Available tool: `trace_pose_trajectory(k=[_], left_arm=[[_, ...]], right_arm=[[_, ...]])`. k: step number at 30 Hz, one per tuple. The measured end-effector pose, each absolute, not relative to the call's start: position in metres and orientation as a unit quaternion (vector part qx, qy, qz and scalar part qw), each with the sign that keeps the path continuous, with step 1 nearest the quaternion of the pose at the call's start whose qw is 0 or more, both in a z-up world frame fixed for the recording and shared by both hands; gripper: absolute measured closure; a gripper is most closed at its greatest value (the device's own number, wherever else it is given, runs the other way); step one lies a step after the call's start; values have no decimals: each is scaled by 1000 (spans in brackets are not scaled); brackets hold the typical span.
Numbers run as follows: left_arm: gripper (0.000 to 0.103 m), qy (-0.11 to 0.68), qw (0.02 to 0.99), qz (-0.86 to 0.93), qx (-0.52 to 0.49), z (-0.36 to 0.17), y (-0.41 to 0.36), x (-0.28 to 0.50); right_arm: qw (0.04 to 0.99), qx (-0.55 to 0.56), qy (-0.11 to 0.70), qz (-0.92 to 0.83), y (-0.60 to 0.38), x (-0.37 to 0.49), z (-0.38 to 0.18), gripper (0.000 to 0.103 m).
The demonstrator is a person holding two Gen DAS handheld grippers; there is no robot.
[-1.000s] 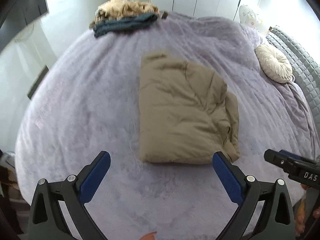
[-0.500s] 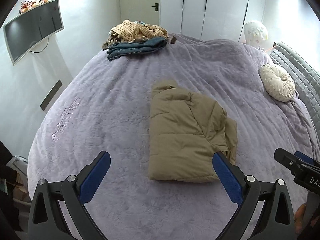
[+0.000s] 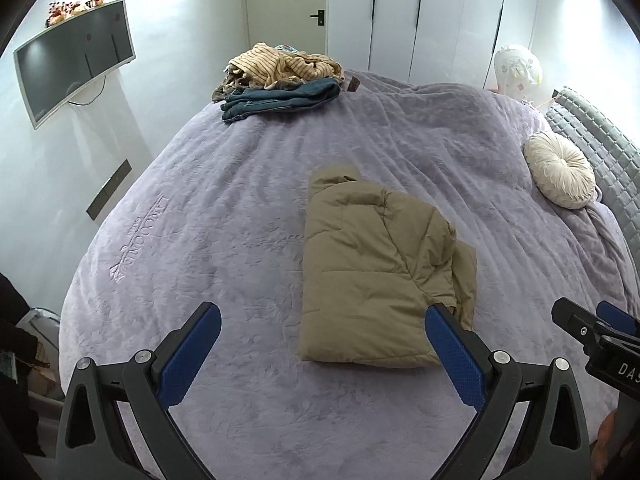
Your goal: Fold large clothes
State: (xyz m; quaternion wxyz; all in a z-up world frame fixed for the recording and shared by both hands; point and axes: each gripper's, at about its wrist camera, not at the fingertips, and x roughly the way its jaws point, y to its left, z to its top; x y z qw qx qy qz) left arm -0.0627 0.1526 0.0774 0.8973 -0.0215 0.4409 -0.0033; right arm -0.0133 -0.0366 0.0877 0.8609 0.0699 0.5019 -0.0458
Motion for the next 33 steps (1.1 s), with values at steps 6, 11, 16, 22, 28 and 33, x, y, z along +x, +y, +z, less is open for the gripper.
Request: trace_pose_trajectory(k=[6, 11, 16, 22, 28, 33], left_arm=[[1, 440, 898, -2, -18, 78, 151, -64], [1, 439, 898, -1, -19, 78, 150, -64], [1, 438, 899, -4, -22, 79, 147, -64], [1, 438, 899, -4, -21, 79, 147, -64], [1, 437, 899, -3, -20, 79, 147, -64], [1, 437, 899, -2, -20, 79, 147, -64]], right_arm=[[862, 77, 499, -49, -38, -12, 89, 0], [863, 78, 497, -50, -40, -12, 89, 0], [863, 82, 497, -53, -43, -15, 90, 0], [863, 83, 496, -54, -42, -16, 91, 0], [863, 83, 496, -55, -42, -15, 90, 0], [862, 85, 497, -56, -42, -16, 91, 0]])
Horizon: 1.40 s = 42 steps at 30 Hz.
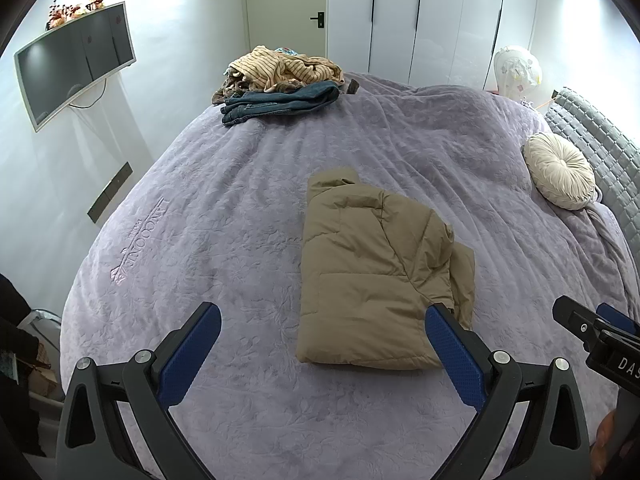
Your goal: Fold large clothes
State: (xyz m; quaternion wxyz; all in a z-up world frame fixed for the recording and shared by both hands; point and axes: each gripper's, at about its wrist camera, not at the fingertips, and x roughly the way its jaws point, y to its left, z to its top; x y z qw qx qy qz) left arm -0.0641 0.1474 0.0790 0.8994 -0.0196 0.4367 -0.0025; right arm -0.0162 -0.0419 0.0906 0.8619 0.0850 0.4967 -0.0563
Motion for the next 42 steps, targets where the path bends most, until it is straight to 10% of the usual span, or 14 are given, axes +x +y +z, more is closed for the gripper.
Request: trace_pose_trajectory(k=[42], left_arm=[[1, 426, 905, 11, -19, 84, 150, -68]], right_arm=[[861, 86, 500, -46, -20, -21, 87, 0]])
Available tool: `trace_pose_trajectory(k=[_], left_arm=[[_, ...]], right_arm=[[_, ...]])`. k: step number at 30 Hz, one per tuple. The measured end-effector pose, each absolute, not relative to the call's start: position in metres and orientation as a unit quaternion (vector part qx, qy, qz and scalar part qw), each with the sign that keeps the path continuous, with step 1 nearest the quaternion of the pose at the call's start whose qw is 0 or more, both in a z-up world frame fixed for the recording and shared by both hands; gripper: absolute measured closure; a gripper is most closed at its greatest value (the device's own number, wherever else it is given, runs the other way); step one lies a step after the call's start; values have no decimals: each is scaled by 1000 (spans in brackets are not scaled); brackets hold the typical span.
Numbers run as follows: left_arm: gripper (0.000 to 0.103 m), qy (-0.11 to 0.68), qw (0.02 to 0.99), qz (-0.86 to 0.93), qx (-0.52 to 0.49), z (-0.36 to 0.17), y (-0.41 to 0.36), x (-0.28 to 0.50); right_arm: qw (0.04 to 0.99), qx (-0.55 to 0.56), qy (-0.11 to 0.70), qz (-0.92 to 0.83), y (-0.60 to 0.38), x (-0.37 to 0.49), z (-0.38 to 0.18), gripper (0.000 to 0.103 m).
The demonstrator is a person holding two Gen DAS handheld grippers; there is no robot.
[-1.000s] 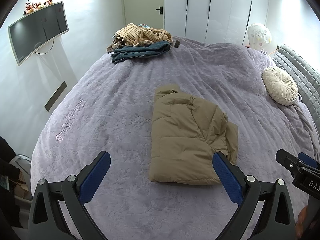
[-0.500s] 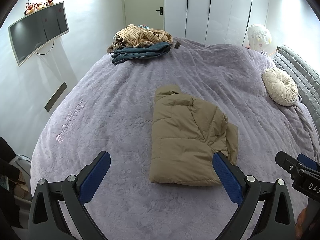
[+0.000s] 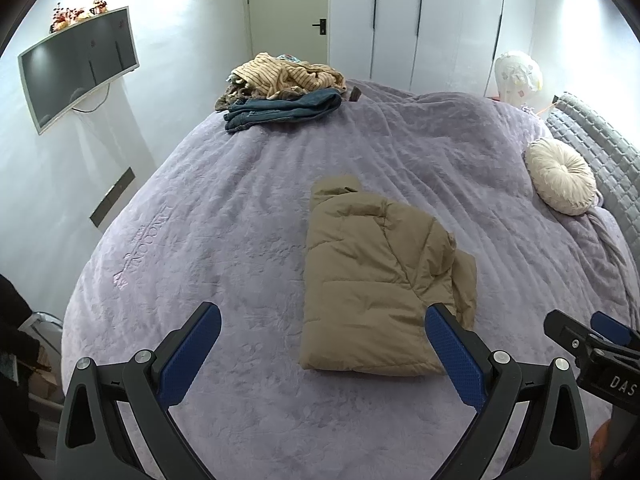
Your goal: Fold large clothes
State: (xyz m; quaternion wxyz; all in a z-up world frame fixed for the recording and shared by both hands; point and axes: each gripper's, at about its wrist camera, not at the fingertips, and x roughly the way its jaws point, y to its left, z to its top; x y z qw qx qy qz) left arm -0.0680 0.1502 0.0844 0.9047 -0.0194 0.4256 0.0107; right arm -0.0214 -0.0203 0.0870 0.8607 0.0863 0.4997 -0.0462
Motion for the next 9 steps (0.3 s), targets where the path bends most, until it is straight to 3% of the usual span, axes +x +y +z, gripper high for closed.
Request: trace_pose_trajectory(k=[9], left_arm=[[1, 415, 910, 3, -14, 87, 146, -72]], right_arm=[[858, 96, 502, -47, -24, -24, 84, 0]])
